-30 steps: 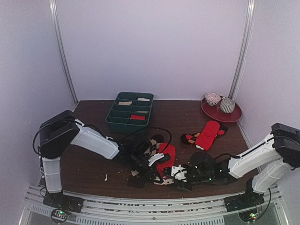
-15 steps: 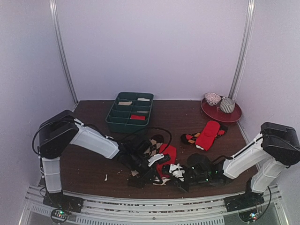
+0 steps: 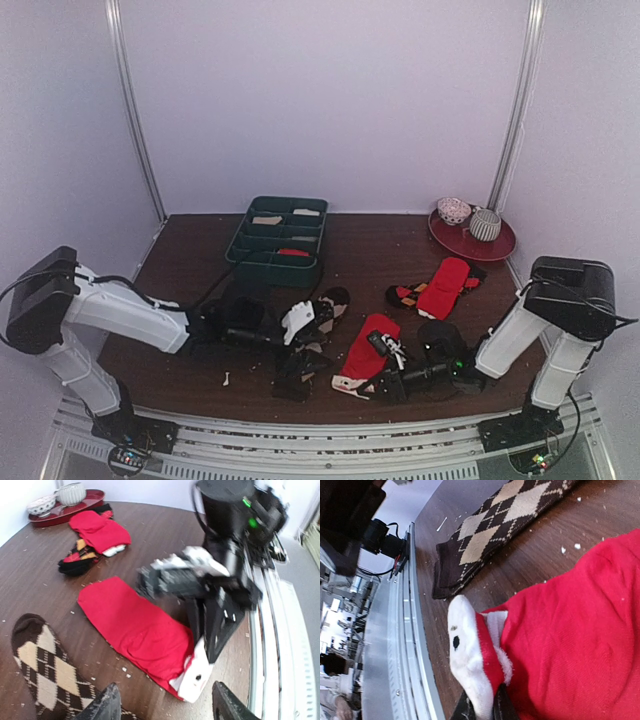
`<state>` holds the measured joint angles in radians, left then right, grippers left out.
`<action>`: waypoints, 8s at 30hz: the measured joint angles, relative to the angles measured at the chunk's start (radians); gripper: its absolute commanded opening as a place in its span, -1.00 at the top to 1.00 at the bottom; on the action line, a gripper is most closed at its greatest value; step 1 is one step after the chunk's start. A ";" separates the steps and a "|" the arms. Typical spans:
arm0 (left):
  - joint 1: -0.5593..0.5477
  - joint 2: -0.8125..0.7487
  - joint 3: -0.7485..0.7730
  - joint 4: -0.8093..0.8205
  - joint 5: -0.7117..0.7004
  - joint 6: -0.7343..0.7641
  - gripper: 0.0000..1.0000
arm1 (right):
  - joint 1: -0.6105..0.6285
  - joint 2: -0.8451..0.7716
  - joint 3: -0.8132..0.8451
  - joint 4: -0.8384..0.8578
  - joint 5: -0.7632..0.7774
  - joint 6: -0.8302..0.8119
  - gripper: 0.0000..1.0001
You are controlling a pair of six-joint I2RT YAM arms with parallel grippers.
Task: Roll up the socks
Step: Roll the sock at the center of the board.
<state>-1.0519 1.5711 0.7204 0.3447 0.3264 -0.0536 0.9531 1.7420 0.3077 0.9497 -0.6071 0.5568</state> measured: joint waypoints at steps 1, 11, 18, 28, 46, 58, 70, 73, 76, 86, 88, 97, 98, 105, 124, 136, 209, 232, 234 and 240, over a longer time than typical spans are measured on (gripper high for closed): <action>-0.006 0.012 -0.021 0.029 0.004 0.016 -0.16 | -0.010 0.018 -0.009 0.037 -0.028 0.040 0.92; -0.051 0.240 0.034 0.072 0.090 0.113 -0.06 | -0.051 0.066 -0.031 0.148 -0.120 0.200 0.92; -0.073 0.305 0.084 0.074 0.122 0.136 0.39 | -0.056 0.066 -0.025 0.132 -0.137 0.206 0.92; -0.073 0.337 0.088 0.071 0.134 0.132 1.00 | -0.063 0.066 -0.016 0.118 -0.144 0.199 0.88; -0.039 0.438 0.348 -0.312 0.288 -0.067 1.00 | 0.156 -0.749 -0.035 -0.495 0.371 -0.299 0.02; -0.027 0.467 0.409 -0.430 0.368 -0.077 1.00 | 0.378 -0.502 -0.017 -0.519 0.716 -0.599 -0.01; -0.027 0.474 0.415 -0.449 0.392 -0.074 1.00 | 0.378 -0.358 0.028 -0.431 0.747 -0.662 0.09; -0.025 0.476 0.417 -0.450 0.395 -0.071 1.00 | 0.378 -0.303 0.048 -0.428 0.723 -0.653 0.18; -0.025 0.476 0.417 -0.450 0.396 -0.070 1.00 | 0.378 -0.282 0.053 -0.430 0.715 -0.632 0.26; -0.025 0.477 0.419 -0.452 0.397 -0.065 1.00 | 0.378 -0.278 0.046 -0.422 0.715 -0.536 0.36; -0.025 0.477 0.419 -0.452 0.397 -0.063 1.00 | 0.378 -0.265 0.046 -0.415 0.714 -0.521 0.40; -0.025 0.476 0.421 -0.459 0.393 -0.057 0.58 | 0.385 -0.225 0.028 -0.347 0.708 -0.390 0.83; -0.025 0.474 0.420 -0.458 0.388 -0.056 0.44 | 0.385 -0.226 0.020 -0.332 0.706 -0.364 0.84; -0.042 0.365 0.348 -0.444 0.209 -0.052 0.03 | 0.384 -0.230 -0.096 -0.143 0.650 -0.102 0.85; -0.093 0.335 0.159 0.048 0.324 0.097 -0.09 | 0.340 0.175 -0.294 0.696 0.511 0.410 0.84; -0.109 0.420 0.220 0.034 0.369 0.109 0.03 | 0.329 0.156 -0.294 0.673 0.467 0.421 0.84; 0.023 0.520 0.257 0.102 0.276 -0.444 1.00 | 0.085 -0.295 0.136 -0.572 0.444 -0.750 -0.11; 0.026 0.378 0.148 0.047 0.167 -0.333 0.10 | 0.015 -0.151 0.187 -0.506 0.254 -0.471 0.70; 0.028 0.297 0.076 0.009 0.110 -0.306 0.04 | 0.012 -0.140 0.203 -0.534 0.200 -0.407 0.70; 0.014 0.099 -0.071 0.040 0.005 -0.208 -0.02 | 0.003 -0.079 0.209 -0.489 0.050 -0.239 0.70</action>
<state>-1.0382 1.6703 0.6498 0.3847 0.3313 -0.2611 0.9565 1.6630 0.5163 0.4606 -0.5568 0.3176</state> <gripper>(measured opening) 0.508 0.153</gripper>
